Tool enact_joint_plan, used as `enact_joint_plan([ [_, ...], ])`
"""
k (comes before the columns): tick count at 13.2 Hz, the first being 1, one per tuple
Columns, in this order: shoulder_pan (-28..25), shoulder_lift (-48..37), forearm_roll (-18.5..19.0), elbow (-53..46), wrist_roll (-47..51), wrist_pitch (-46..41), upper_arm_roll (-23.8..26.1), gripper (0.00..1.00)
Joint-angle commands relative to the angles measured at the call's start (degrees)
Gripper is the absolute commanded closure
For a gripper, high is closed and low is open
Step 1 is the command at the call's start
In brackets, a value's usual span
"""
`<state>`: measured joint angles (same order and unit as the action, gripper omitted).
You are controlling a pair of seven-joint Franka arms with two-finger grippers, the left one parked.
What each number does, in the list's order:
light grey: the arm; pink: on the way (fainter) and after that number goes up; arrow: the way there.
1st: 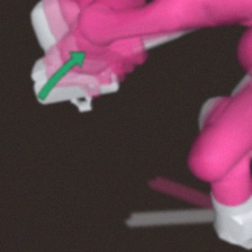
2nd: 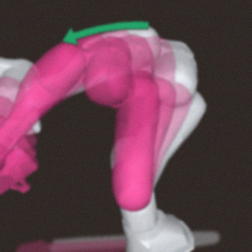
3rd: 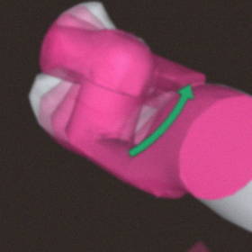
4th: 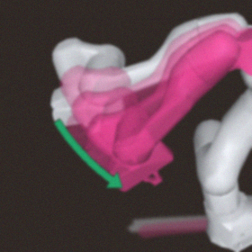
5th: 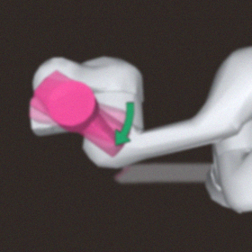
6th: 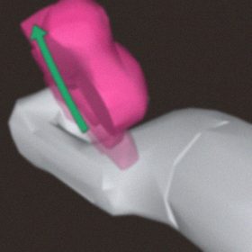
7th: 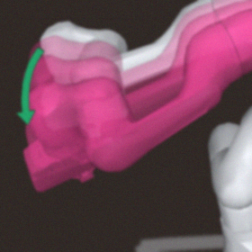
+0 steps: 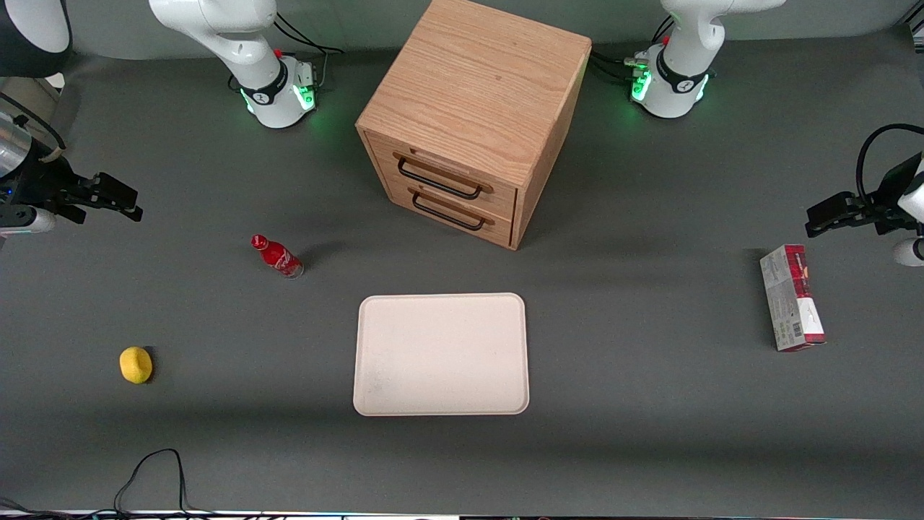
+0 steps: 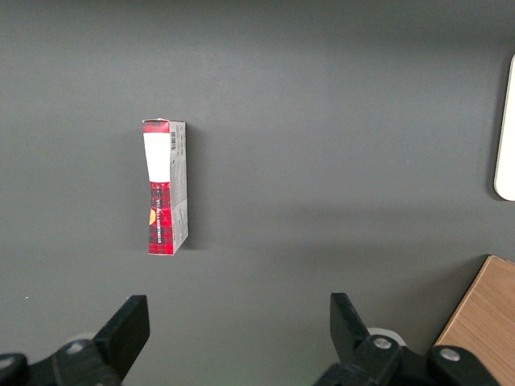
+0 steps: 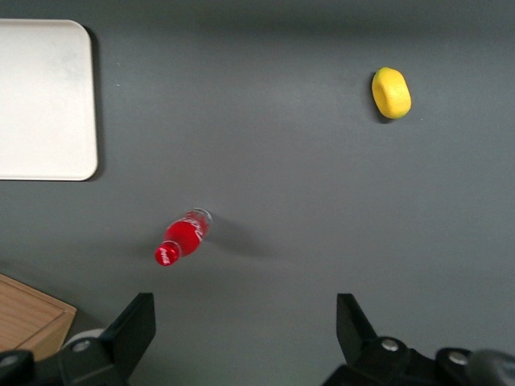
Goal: Open upper drawer
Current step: 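Move the right gripper toward the upper drawer's black handle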
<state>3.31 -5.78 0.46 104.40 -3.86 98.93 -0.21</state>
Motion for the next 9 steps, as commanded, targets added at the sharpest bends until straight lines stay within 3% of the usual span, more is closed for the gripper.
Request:
enact_joint_plan([
  [1, -0.58, 1.2, 1.47, -0.67, -1.32, 0.48, -0.24, 0.0],
  [4, -1.37, 6.72, 1.3, -8.38, -1.32, -1.09, 2.56, 0.0],
  [6, -1.55, 11.65, 1.3, -17.86, -1.67, -6.62, 9.31, 0.0],
  [9, -1.72, 15.8, 2.08, -23.35, -1.85, -8.14, 21.43, 0.0],
])
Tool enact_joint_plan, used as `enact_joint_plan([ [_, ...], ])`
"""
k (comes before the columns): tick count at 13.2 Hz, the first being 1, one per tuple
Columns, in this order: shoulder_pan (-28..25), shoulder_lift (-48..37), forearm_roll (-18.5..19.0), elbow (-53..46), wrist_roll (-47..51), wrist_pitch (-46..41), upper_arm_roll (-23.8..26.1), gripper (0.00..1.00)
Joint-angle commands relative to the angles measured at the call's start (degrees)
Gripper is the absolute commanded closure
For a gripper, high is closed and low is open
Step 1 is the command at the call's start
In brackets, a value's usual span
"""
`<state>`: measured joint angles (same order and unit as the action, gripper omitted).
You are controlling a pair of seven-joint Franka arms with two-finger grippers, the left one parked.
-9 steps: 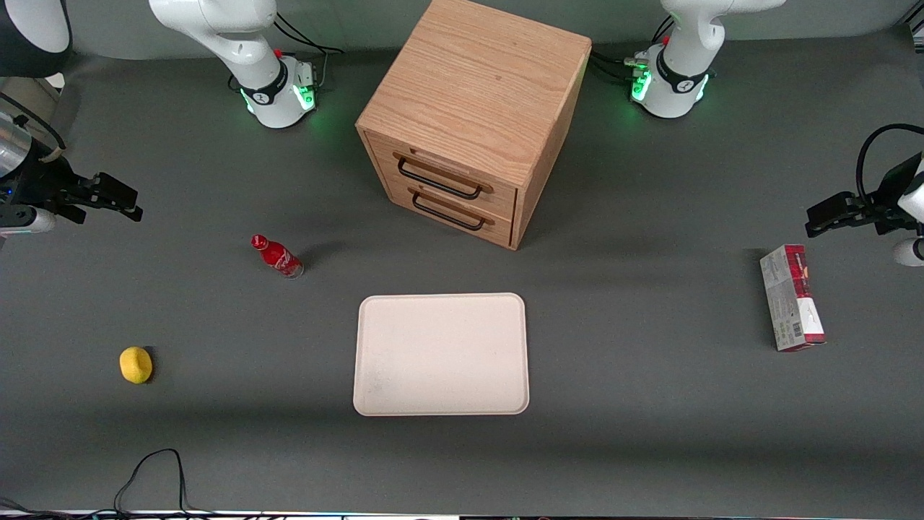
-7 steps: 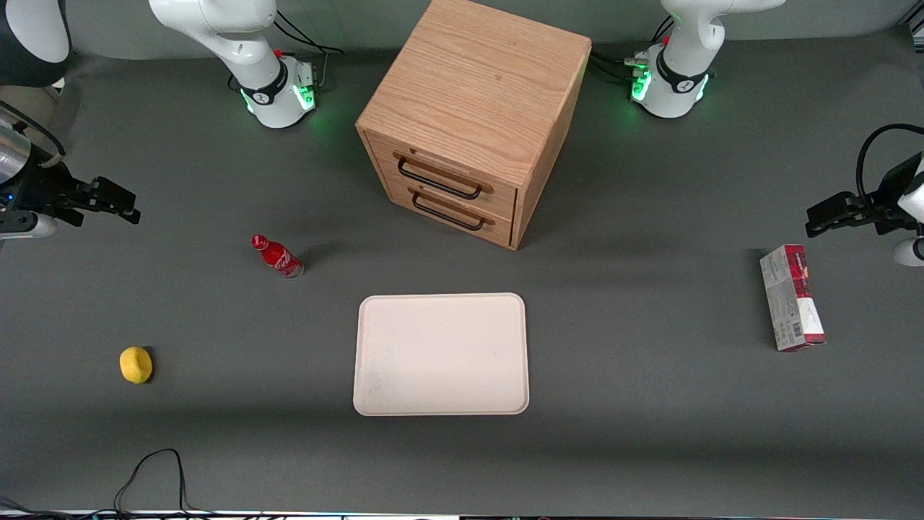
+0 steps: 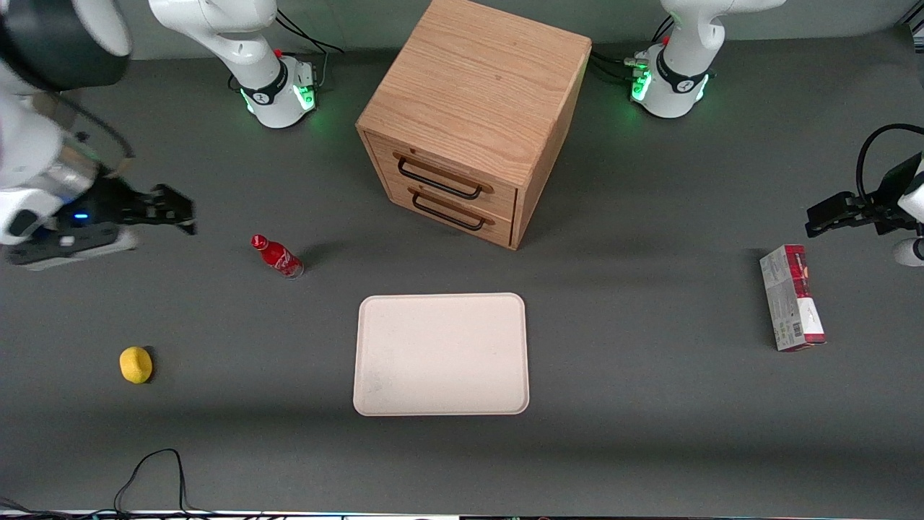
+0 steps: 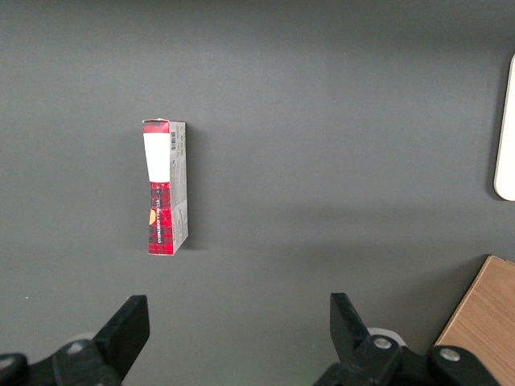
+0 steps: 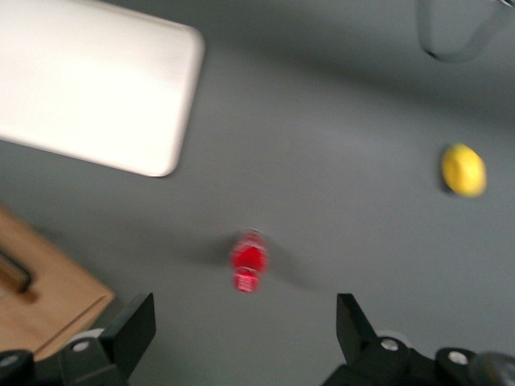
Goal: Open upper drawer
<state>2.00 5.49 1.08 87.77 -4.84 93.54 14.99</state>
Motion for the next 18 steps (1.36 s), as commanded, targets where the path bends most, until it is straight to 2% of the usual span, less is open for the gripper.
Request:
enact_joint_plan([
  [1, -0.5, 6.01, 2.95, -7.25, -1.13, -2.75, 10.37, 0.0],
  [3, -0.51, 9.17, 4.98, -8.39, -3.4, -2.22, 19.42, 0.0],
  [5, -0.51, 13.83, 4.81, -9.54, -6.32, -2.31, 28.74, 0.0],
  [6, -0.42, 15.15, 4.73, -9.46, -6.41, -2.31, 31.22, 0.0],
  [10, -0.51, 20.24, 1.3, -7.61, -7.64, -0.74, 33.52, 0.0],
  [12, -0.42, 22.45, 1.03, -4.82, -9.48, 3.64, 34.05, 0.0],
  [14, -0.33, 22.37, -1.94, -0.95, -9.75, 8.22, 33.97, 0.0],
  [18, 0.46, 22.72, -2.22, 4.51, -13.17, 13.16, 33.7, 0.0],
])
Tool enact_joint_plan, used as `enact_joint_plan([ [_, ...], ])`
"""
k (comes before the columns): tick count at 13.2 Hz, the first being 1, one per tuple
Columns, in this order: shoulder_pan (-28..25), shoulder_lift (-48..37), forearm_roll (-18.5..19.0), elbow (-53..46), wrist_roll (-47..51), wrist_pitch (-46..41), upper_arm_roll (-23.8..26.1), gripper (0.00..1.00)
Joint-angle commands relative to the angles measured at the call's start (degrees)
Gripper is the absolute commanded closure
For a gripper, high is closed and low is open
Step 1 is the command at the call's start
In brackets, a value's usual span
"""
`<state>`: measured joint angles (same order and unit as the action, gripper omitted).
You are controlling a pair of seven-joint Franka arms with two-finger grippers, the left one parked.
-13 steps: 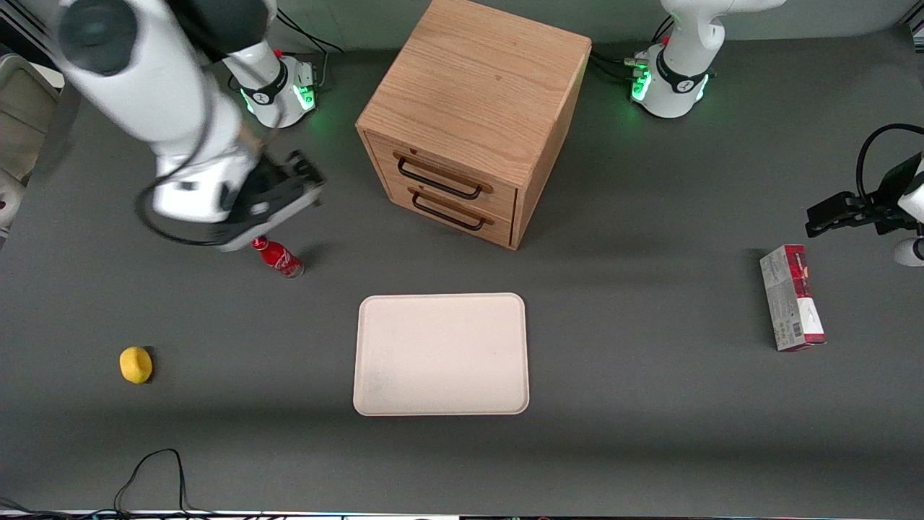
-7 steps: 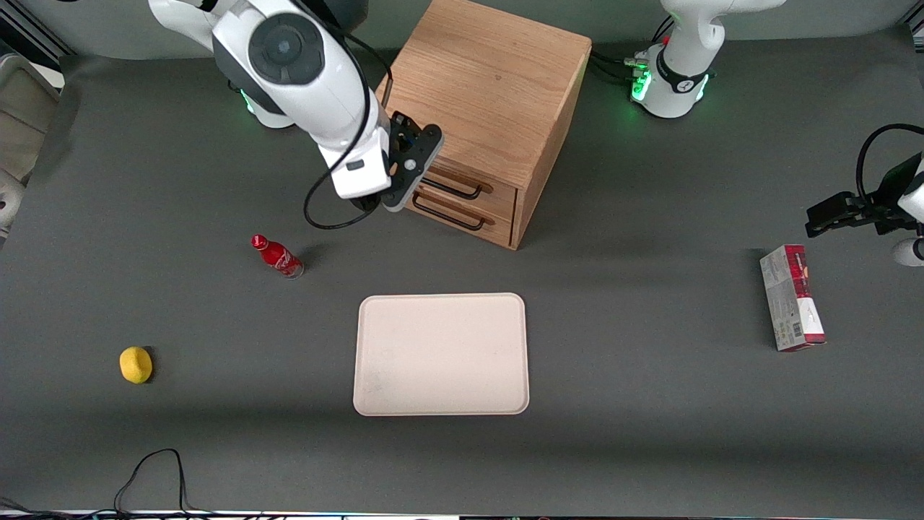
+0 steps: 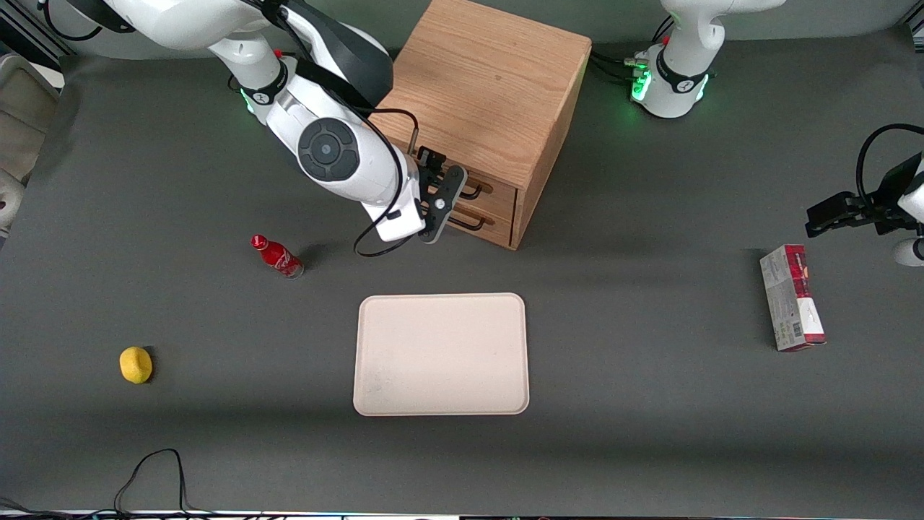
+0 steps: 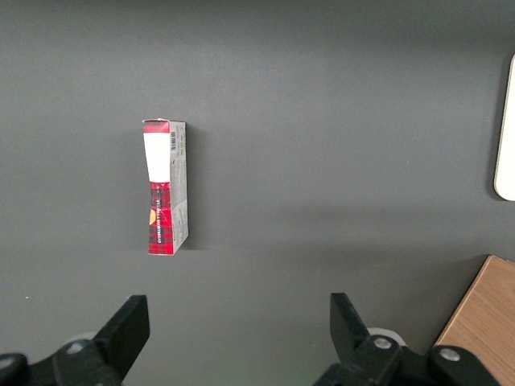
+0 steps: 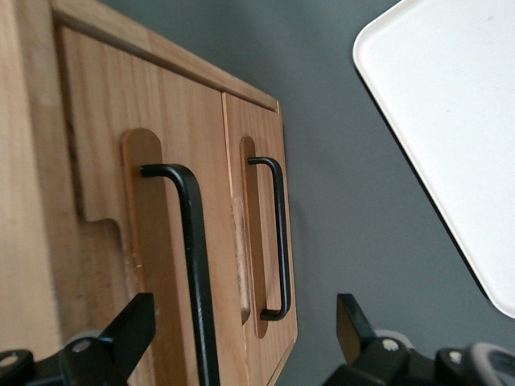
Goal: Open upper drawer
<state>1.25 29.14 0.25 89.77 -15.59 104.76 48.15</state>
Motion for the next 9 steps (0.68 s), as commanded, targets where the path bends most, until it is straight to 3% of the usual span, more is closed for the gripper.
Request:
enact_joint_plan([
  [1, 1.3, -0.92, -1.39, 3.04, -2.43, 2.03, 0.54, 0.0],
  [6, 1.65, -0.75, -0.95, 6.56, -3.48, 5.71, 0.01, 0.0],
  [9, 1.74, 0.39, 1.59, 5.51, -4.36, 7.03, -1.65, 0.0],
])
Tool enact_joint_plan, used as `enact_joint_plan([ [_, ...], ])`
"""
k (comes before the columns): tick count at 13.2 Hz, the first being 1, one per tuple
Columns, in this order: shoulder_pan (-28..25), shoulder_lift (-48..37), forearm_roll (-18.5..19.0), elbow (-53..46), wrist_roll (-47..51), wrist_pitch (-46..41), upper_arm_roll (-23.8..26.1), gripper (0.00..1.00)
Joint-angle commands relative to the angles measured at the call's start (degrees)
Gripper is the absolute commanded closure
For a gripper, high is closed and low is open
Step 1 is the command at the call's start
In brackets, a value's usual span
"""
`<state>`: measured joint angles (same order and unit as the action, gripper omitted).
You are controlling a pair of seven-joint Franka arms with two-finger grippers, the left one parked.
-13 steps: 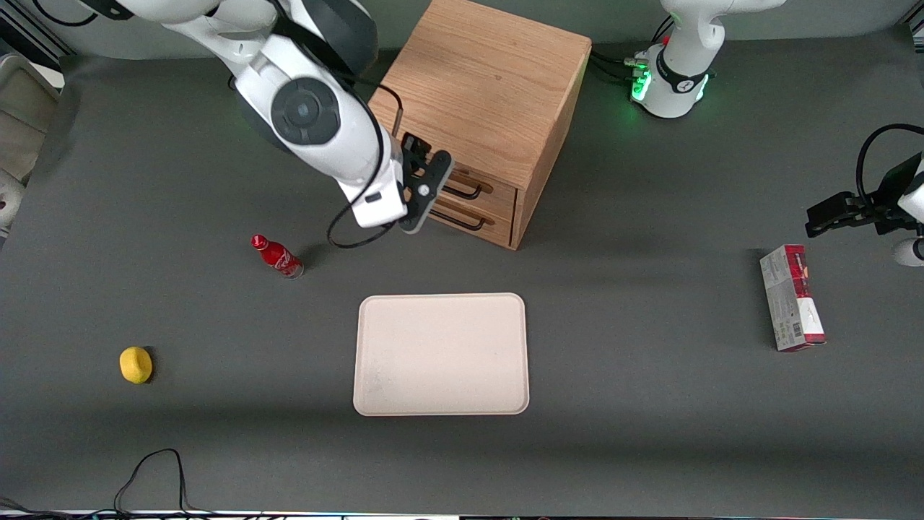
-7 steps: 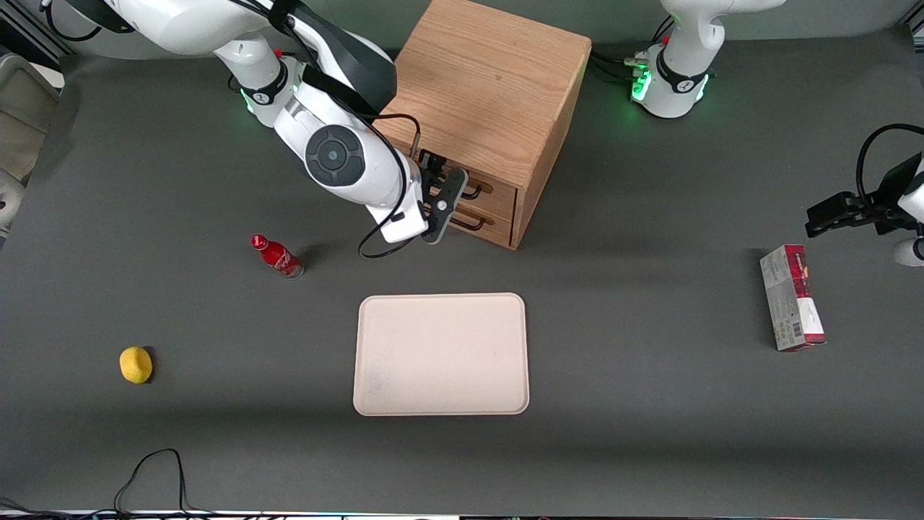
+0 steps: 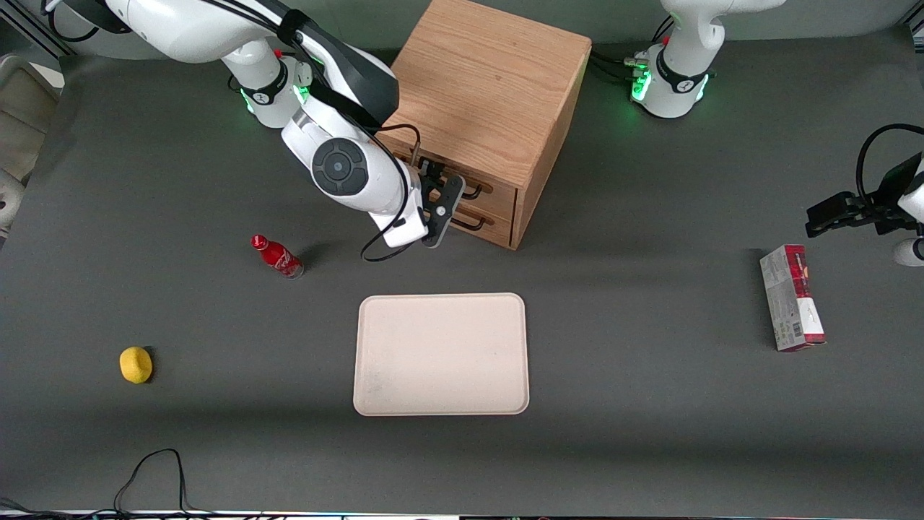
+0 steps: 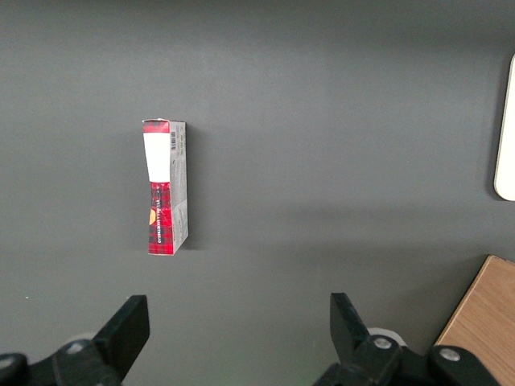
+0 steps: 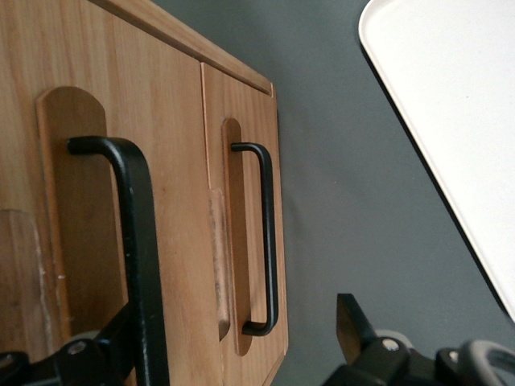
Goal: Open upper drawer
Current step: 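Pull the handle outward with the right gripper, sliding the drawer open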
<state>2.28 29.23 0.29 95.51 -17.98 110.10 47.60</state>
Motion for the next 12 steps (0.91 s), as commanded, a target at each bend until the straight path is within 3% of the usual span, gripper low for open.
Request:
enact_joint_plan([
  [1, 0.71, 0.82, 4.25, -1.54, -1.8, 1.78, -1.19, 0.0],
  [10, 0.88, 8.2, 15.78, -15.78, -1.62, 1.78, -8.31, 0.0],
  [12, 0.79, 10.4, 16.49, -18.42, -1.44, 1.78, -8.66, 0.0],
])
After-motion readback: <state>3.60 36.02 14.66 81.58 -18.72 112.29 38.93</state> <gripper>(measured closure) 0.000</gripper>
